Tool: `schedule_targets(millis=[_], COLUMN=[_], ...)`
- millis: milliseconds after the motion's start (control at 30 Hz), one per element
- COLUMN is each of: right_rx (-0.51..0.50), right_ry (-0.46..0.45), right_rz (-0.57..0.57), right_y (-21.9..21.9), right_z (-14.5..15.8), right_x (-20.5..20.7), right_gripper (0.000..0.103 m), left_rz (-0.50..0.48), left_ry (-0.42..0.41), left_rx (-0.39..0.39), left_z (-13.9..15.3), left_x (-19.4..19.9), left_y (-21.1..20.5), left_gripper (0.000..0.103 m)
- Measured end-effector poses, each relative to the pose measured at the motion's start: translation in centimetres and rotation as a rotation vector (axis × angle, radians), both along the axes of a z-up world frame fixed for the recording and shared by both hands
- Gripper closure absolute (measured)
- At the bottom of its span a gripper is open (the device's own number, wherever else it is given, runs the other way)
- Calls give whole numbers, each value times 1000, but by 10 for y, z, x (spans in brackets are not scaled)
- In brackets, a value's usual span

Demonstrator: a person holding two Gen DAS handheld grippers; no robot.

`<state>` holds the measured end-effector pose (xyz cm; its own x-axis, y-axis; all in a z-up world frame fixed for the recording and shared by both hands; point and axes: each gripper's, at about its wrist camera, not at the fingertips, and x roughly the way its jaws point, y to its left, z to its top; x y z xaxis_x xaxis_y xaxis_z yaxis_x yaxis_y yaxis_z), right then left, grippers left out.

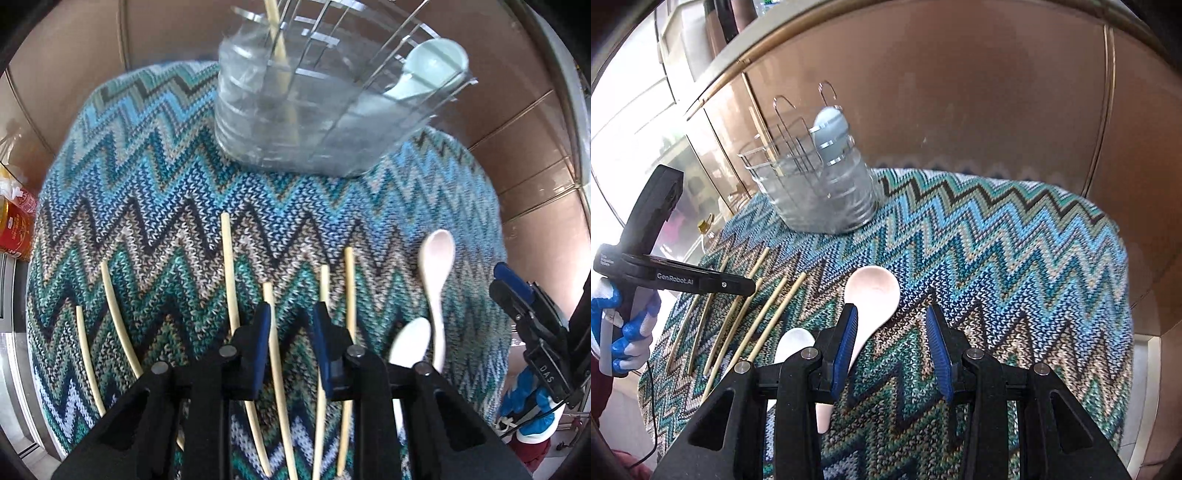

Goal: Organize utensils
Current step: 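Grasp another chopstick with the left tool while the right tool grasps another white spoon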

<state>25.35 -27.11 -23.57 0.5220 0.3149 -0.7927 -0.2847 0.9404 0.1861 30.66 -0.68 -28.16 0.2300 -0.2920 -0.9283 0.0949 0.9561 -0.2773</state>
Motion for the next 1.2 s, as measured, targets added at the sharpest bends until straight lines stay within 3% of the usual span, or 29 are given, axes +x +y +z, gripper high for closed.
schedule_targets(millis=[267,500,600,700,833,1200], right_rx=[72,64,67,55,35,-45], right_ry=[90,165,200,222,196,31], right_rz=[61,110,128,146,161,118], right_y=[0,10,13,23,26,23], right_z=[-20,-36,-45,-53,-49,3], right_x=[31,61,71,81,77,28], right_gripper=[65,66,71,82,95,96], left_rz=[6,13,40,50,70,92], left_ry=[47,69,76,70,61,-57], left_rx=[14,11,12,20,13,-49], left_z=[-20,-23,-23,-23,-24,10], left_x=[10,12,16,17,13,-24], left_y=[-4,-4,-1,-1,1,19], left_gripper=[91,93,96,97,99,99])
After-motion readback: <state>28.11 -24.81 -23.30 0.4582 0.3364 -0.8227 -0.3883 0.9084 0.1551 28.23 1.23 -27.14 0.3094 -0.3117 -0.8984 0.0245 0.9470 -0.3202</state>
